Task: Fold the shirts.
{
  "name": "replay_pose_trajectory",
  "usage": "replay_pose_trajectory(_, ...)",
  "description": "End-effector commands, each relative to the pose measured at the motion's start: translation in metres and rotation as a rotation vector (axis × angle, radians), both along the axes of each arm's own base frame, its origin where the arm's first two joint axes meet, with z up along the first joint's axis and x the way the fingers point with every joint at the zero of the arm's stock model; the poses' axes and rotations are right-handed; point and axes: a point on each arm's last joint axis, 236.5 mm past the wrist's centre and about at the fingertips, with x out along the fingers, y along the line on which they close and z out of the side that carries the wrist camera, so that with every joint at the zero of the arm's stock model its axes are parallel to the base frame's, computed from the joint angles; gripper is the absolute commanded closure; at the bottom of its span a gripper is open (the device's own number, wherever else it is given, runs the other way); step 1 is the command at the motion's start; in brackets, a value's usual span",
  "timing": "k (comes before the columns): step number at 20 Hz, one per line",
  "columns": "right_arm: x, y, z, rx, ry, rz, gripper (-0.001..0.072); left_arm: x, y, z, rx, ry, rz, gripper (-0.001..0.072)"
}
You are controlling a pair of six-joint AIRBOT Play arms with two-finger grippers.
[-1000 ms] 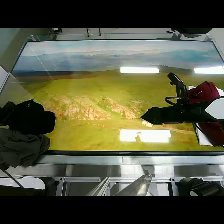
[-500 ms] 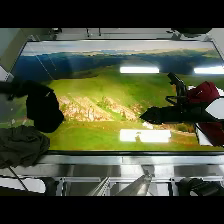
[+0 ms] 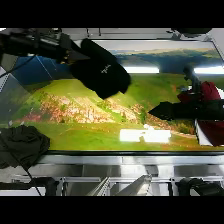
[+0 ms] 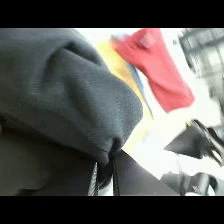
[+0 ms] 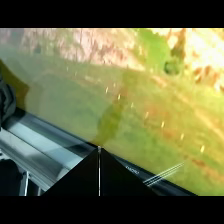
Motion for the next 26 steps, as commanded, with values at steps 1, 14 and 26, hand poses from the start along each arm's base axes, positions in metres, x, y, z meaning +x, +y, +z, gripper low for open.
replay_pose_trajectory(1,0.001,-0.02,0.006,-0.005,-0.005,-0.031,0.0692,-0.021,-0.043,-0.025,0.111,0.002,-0.08,0.0691)
replay_pose_trajectory(14,-0.001,-0.035,-0.012,-0.039,0.03,-0.053,0.0203,-0.02,0.017,-0.158,0.339,0.417,-0.105,-0.0013)
replay_pose_trajectory(26,-0.043,0.077,-0.169,0.014,0.213,0.014,0.0211,-0.05,0.063,-0.308,0.299,0.497,0.13,-0.0013)
